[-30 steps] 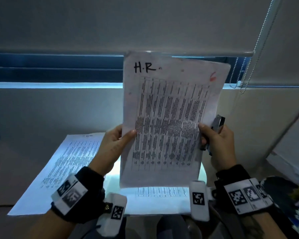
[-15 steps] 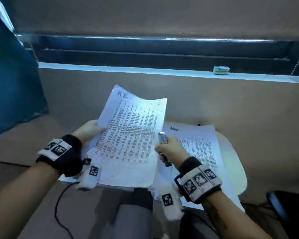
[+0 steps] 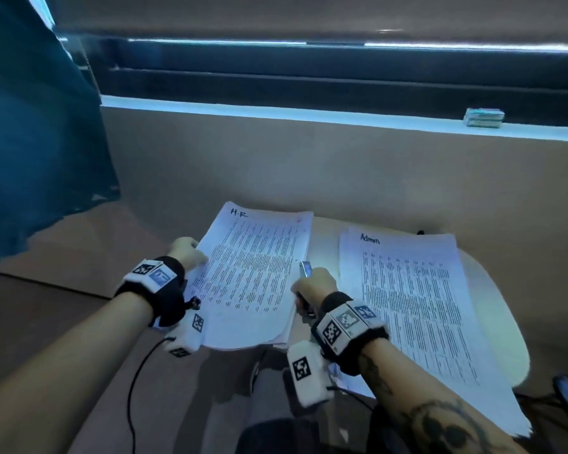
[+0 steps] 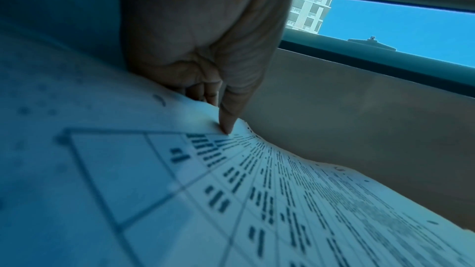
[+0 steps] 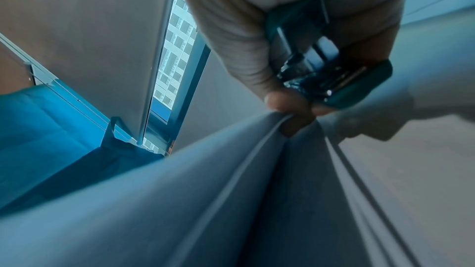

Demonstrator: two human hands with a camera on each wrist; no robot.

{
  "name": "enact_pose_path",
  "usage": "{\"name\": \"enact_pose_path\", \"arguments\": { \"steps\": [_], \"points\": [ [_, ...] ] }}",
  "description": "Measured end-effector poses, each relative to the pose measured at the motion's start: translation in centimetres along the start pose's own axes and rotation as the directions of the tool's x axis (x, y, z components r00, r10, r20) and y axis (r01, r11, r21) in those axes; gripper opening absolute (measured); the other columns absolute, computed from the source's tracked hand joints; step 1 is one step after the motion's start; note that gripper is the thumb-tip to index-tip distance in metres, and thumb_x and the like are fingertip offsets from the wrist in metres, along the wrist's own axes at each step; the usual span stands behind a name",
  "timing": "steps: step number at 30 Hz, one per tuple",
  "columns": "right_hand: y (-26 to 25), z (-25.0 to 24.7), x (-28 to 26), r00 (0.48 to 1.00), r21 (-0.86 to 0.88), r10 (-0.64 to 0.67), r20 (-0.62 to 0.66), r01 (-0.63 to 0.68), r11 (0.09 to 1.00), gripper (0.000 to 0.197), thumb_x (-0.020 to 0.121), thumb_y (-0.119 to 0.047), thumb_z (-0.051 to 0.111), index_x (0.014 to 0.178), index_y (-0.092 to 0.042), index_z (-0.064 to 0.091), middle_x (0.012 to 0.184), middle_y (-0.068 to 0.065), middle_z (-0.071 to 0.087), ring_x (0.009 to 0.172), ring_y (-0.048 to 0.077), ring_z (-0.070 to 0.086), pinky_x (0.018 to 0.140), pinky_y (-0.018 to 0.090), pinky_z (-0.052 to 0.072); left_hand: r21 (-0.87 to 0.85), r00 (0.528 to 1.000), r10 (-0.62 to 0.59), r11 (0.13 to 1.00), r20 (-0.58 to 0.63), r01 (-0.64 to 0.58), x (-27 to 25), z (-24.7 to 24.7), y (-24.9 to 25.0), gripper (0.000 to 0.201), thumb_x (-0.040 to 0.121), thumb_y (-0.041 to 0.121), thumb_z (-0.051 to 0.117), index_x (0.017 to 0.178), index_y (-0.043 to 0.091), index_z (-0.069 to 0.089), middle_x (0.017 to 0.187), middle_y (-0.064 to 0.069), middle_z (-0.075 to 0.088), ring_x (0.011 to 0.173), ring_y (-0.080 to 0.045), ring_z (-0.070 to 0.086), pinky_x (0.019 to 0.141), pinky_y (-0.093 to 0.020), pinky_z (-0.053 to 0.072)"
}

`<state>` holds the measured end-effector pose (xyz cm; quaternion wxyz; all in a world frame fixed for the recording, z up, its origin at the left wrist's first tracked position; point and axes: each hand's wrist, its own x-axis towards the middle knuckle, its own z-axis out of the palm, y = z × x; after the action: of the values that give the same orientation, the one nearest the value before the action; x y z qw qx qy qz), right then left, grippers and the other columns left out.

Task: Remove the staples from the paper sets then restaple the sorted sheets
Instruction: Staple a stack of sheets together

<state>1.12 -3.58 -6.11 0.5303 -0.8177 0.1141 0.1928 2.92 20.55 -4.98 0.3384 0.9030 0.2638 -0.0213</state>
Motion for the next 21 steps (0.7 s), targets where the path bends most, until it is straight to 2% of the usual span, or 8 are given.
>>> {"name": "enact_pose_path", "arguments": {
  "steps": [3,5,8,10,12,16,19,21],
  "points": [
    [-0.1,0.3,0.5,1.000,-0.030,0.012,-0.015,-0.013,0.999,0.005,0.085,0.001,0.047,0.083,-0.003,0.047,0.058,0.010,0.052,0.038,0.018,0.049,0.041,0.024,0.042,0.011,1.000,-0.002,1.000,0.013,0.002,0.5,0.3,0.0,0.014,0.084,0.004,0.063,0.097,0.004,0.059,0.103,-0.015,0.062,0.097,-0.032,0.059,0.082,-0.037,0.047],
    [0.1,0.4,0.7,1.000,-0.040,0.025,-0.007,-0.025,0.999,0.004,0.086,0.000,0.047,0.083,-0.003,0.048,0.059,0.010,0.052,0.038,0.018,0.049,0.039,0.022,0.040,0.035,0.999,-0.018,0.999,0.036,0.017,0.7,0.8,-0.2,0.021,0.083,0.007,0.065,0.103,0.005,0.057,0.106,-0.015,0.062,0.100,-0.032,0.058,0.084,-0.038,0.046],
    [0.2,0.5,1.0,1.000,-0.011,0.008,-0.030,-0.008,1.000,0.010,0.085,0.001,0.046,0.077,-0.005,0.046,0.057,0.009,0.051,0.036,0.017,0.047,0.039,0.021,0.040,0.031,1.000,-0.013,0.999,0.016,0.012,0.9,1.0,-0.3,0.021,0.083,0.013,0.067,0.098,0.008,0.054,0.106,-0.014,0.061,0.093,-0.029,0.056,0.077,-0.036,0.043],
    [0.0,0.5,1.2,0.999,-0.006,-0.015,-0.049,0.015,1.000,0.014,0.084,0.001,0.046,0.073,-0.008,0.043,0.060,0.009,0.051,0.042,0.019,0.048,0.044,0.025,0.043,0.032,1.000,-0.017,0.999,0.002,0.017,1.1,0.8,-0.2,0.023,0.082,0.017,0.069,0.095,0.009,0.052,0.105,-0.014,0.060,0.087,-0.025,0.052,0.073,-0.033,0.041],
    [-0.2,0.6,1.2,0.999,-0.048,-0.024,-0.041,0.022,0.999,0.013,0.082,0.000,0.046,0.072,-0.007,0.044,0.062,0.010,0.052,0.045,0.020,0.048,0.047,0.027,0.044,0.054,1.000,-0.029,0.998,0.009,0.029,1.3,0.6,-0.1,0.025,0.082,0.019,0.070,0.095,0.008,0.051,0.107,-0.015,0.061,0.086,-0.025,0.051,0.074,-0.034,0.040],
    [-0.4,0.4,1.0,0.999,-0.120,-0.035,-0.033,0.030,0.992,0.017,0.081,0.001,0.045,0.066,-0.006,0.042,0.063,0.009,0.049,0.051,0.020,0.046,0.051,0.027,0.041,0.119,0.996,-0.050,0.992,0.080,0.041,0.8,0.8,0.9,0.036,0.084,0.018,0.067,0.112,0.000,0.052,0.109,-0.014,0.058,0.093,-0.027,0.052,0.075,-0.033,0.040],
    [-0.5,-0.4,0.8,0.995,-0.171,-0.074,-0.063,0.063,0.983,0.025,0.083,0.000,0.043,0.062,-0.012,0.035,0.062,0.002,0.041,0.052,0.016,0.038,0.047,0.022,0.030,0.130,0.988,-0.034,0.991,0.152,0.014,0.4,1.1,1.2,0.030,0.084,0.016,0.068,0.105,-0.003,0.059,0.097,-0.012,0.060,0.086,-0.025,0.054,0.058,-0.027,0.035],
    [-0.1,-1.0,0.8,0.993,-0.215,-0.092,-0.077,0.074,0.974,0.027,0.085,-0.004,0.043,0.062,-0.014,0.033,0.062,0.001,0.039,0.052,0.014,0.036,0.047,0.023,0.027,0.100,0.985,-0.033,0.995,0.169,0.016,0.2,1.1,1.1,0.030,0.081,0.016,0.071,0.103,-0.002,0.061,0.101,-0.012,0.064,0.088,-0.027,0.058,0.064,-0.028,0.040]
  ]
}}
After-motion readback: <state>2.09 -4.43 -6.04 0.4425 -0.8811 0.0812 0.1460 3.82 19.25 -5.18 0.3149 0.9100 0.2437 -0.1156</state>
